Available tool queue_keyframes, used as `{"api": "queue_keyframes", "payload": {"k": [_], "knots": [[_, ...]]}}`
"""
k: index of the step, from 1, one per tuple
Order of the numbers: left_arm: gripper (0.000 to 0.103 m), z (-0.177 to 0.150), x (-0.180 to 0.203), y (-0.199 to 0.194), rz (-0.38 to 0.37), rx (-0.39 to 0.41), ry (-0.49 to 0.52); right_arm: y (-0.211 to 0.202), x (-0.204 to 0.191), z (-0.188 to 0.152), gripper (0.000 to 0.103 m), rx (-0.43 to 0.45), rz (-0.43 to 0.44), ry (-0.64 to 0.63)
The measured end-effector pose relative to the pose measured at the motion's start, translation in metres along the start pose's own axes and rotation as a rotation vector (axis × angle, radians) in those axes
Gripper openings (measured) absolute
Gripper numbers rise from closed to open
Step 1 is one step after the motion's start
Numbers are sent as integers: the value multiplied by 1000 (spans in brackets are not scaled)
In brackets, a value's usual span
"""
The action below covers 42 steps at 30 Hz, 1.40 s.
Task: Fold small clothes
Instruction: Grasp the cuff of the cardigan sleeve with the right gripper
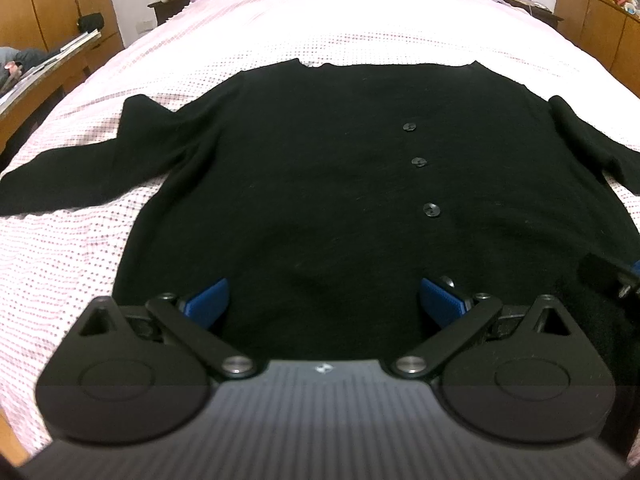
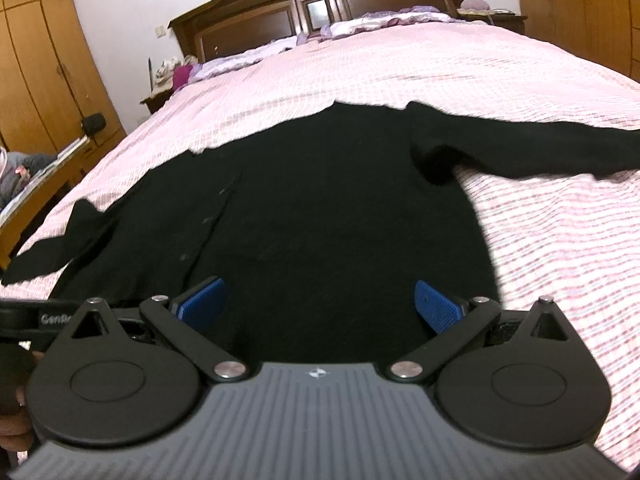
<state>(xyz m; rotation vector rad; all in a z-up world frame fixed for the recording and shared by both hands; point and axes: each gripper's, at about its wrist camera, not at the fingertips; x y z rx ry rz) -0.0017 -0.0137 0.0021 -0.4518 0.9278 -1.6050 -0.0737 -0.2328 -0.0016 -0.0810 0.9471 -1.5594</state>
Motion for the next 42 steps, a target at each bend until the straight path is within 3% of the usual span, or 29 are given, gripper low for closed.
{"api": "queue_keyframes", "payload": {"k": [4, 13, 20, 29, 42], "knots": [[103, 3, 3, -2, -18, 13, 5, -10, 26, 23, 103, 73, -33, 58], [103, 16, 18, -1, -68, 24, 39, -28, 108, 74, 103, 264, -217, 138], [103, 18, 26, 10, -69, 6, 53, -22, 190, 109, 103, 323, -296, 281], [103, 16, 35, 26, -30, -19, 75, 11, 271, 141, 103, 339, -285, 515], [103, 12, 38, 37, -22, -8, 78, 65, 317, 164, 103, 413, -243, 564]]}}
Point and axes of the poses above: each gripper's, at about its wrist camera, not at the fingertips, and y roughly the way its jaws point, x to its right, z to its top, and after that the axes turned 14 degrees about y, right-handed
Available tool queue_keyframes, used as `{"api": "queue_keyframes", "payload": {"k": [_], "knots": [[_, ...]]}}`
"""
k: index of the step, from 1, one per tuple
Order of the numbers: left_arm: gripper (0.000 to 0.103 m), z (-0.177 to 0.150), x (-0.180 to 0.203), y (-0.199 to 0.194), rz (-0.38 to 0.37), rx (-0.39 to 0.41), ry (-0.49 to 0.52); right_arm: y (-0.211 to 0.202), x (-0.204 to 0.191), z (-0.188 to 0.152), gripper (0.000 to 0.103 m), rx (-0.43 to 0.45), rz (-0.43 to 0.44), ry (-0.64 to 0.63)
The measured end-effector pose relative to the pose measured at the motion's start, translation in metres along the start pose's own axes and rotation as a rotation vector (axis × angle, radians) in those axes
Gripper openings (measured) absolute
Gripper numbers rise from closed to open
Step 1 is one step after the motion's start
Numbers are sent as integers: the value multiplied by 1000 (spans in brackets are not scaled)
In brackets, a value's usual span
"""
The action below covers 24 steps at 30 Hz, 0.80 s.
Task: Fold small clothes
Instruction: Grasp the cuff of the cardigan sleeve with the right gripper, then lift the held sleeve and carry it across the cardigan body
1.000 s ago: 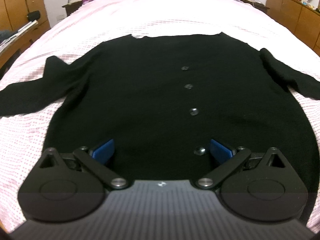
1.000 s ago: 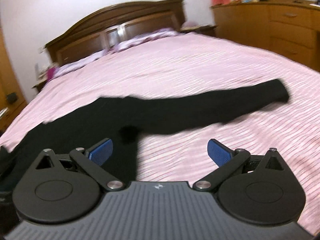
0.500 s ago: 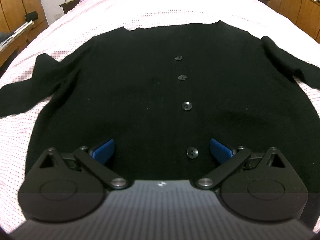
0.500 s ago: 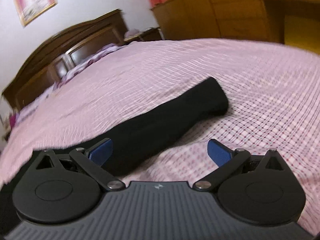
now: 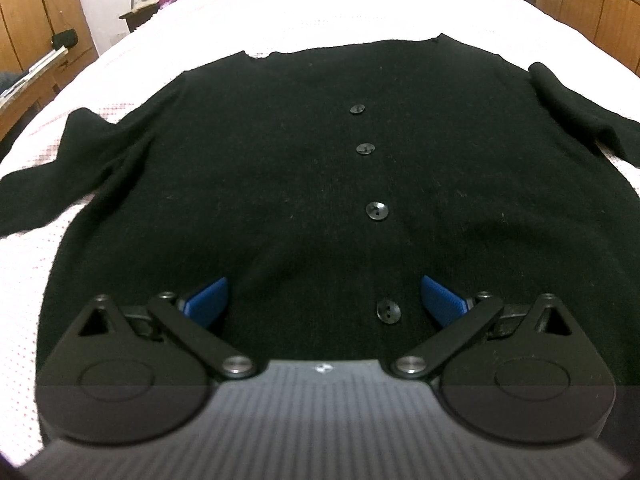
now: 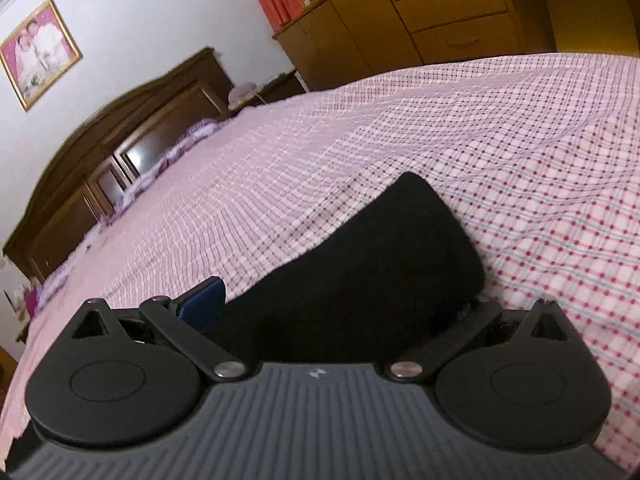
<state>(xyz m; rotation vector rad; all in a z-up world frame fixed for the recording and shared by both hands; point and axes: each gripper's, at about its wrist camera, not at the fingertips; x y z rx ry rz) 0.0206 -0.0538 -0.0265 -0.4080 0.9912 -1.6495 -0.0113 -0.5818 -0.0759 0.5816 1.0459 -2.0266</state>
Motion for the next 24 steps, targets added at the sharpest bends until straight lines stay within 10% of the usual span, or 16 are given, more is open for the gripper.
{"api": "queue_keyframes", "payload": {"k": [5, 9, 12, 24], "knots": [[103, -2, -1, 3, -6, 6, -12, 3, 2, -2, 88, 40, 1, 26], [103, -2, -1, 4, -7, 7, -2, -2, 3, 4, 33, 51, -50, 74], [103, -3, -1, 3, -10, 15, 4, -3, 6, 10, 14, 23, -23, 112], [103, -1, -8, -4, -48, 42, 17, -90, -57, 60, 8, 150, 186, 50]]}}
Point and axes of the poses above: each gripper's, at about its wrist camera, not at the fingertips, and y roughly the way its jaws point, x to its right, z to its top, and after that the axes turned 14 degrees about y, right-handed
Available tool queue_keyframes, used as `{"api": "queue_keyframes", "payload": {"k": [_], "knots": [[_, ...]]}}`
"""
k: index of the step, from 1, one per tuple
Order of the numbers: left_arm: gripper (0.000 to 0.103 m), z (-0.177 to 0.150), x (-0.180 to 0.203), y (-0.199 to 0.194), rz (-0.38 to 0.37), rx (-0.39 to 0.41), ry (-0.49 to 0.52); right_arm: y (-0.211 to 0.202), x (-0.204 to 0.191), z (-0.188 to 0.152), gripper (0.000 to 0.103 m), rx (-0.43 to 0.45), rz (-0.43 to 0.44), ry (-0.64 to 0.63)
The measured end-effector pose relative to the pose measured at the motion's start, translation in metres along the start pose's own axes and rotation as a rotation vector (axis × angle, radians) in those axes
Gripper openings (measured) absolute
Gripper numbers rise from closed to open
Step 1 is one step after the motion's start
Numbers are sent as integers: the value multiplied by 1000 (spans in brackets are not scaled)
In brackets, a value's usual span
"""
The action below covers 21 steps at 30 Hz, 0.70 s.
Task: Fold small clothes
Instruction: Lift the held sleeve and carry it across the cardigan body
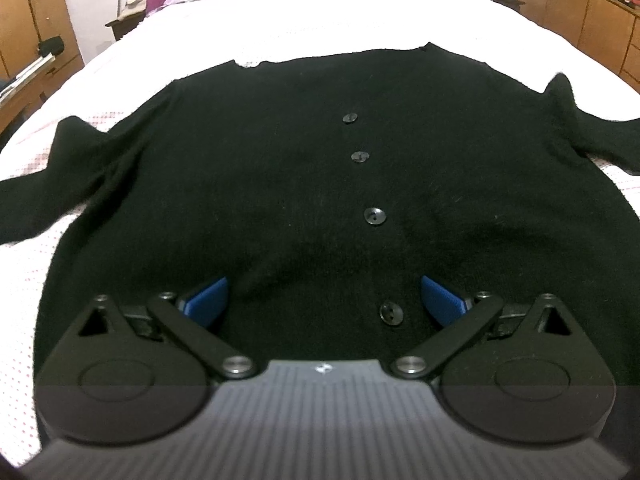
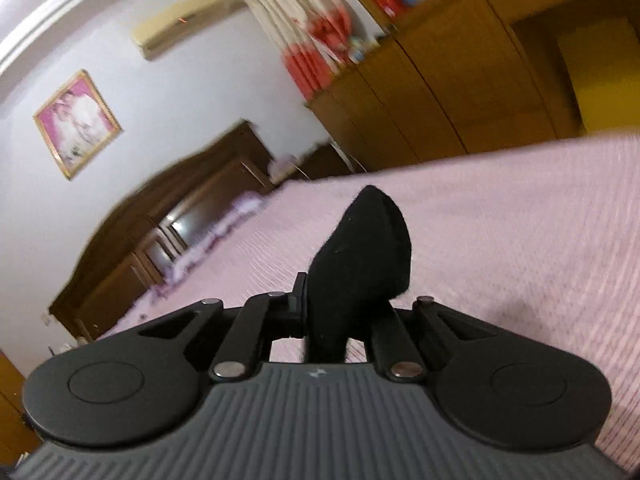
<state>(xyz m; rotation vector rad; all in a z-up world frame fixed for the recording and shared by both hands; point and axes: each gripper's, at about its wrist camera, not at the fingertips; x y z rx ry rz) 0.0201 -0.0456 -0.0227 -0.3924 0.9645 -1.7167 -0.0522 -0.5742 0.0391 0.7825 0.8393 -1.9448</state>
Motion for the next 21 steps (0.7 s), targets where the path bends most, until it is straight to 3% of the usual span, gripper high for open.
{"api": "queue_keyframes", "payload": {"k": [5, 10, 16, 21], "knots": [[103, 2, -9, -6, -27, 2, -28, -29, -52, 11, 8, -9, 80, -55], [103, 3, -27, -19, -26, 15, -63, -53, -107, -1, 8, -56, 170, -85], [103, 1, -50, -39, 11, 42, -77, -69, -189, -52, 8, -149, 252, -183], [103, -4, -71, -50, 40, 53, -103, -74, -252, -119, 8, -223, 309, -255]]}}
Point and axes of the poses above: each gripper's, at about its wrist camera, not at the fingertips, and y roughly the way its jaws point, x to its right, z to its top, and after that the axes turned 14 degrees about y, right-handed
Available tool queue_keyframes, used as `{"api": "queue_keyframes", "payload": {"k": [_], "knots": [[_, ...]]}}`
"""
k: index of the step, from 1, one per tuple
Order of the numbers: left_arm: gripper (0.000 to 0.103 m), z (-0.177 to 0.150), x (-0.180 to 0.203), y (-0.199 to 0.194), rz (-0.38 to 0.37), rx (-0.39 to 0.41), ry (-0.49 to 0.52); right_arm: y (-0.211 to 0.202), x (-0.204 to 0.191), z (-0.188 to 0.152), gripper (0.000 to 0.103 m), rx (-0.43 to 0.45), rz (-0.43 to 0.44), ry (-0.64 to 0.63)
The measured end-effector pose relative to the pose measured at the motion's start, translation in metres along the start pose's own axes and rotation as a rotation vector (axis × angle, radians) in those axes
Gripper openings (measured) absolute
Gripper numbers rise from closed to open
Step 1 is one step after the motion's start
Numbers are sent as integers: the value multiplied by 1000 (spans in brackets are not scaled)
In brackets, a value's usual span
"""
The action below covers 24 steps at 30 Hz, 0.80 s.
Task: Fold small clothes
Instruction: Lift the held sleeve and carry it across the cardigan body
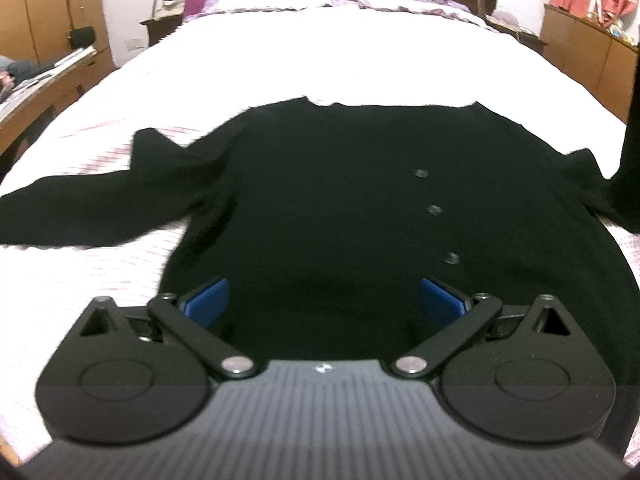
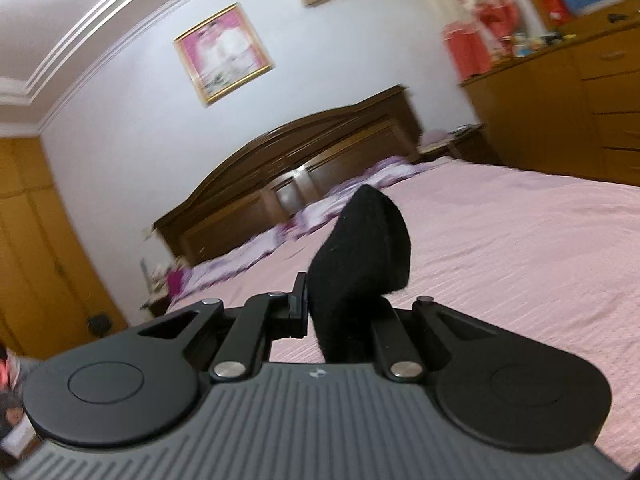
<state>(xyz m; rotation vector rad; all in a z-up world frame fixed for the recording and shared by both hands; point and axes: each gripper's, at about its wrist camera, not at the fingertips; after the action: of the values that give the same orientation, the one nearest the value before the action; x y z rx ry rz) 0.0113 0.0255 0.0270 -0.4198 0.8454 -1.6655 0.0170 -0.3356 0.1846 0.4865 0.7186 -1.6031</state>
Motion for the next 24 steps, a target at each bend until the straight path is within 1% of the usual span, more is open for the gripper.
{"api": "queue_keyframes", "payload": {"k": [6, 9, 11, 13, 19, 24], "knots": [[103, -2, -23, -10, 38, 12, -12, 37, -86, -70, 8, -83, 55, -80], [103, -3, -32, -14, 58, 21, -18, 54, -121, -106, 8, -118, 77, -109], [103, -5, -38, -15, 66, 17, -30, 64, -138, -133, 8, -143, 88, -125], [103, -5, -44, -15, 71, 15, -44, 75, -158, -160, 8, -183, 103, -144], [103, -9, -59, -19, 92, 23, -69, 98, -190, -251, 8, -326, 129, -211], [103, -14, -69, -22, 121, 26, -78, 116, -187, -317, 8, -467, 118, -220]]}}
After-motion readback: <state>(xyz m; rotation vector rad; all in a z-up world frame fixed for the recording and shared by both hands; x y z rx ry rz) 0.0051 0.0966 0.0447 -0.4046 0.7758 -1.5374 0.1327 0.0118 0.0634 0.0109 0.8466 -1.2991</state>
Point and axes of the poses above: each gripper's, at about its wrist camera, not at the fingertips, and y roughly the way its jaws point, x to its right, z to its top, and after that the axes turned 14 degrees about y, right-handed
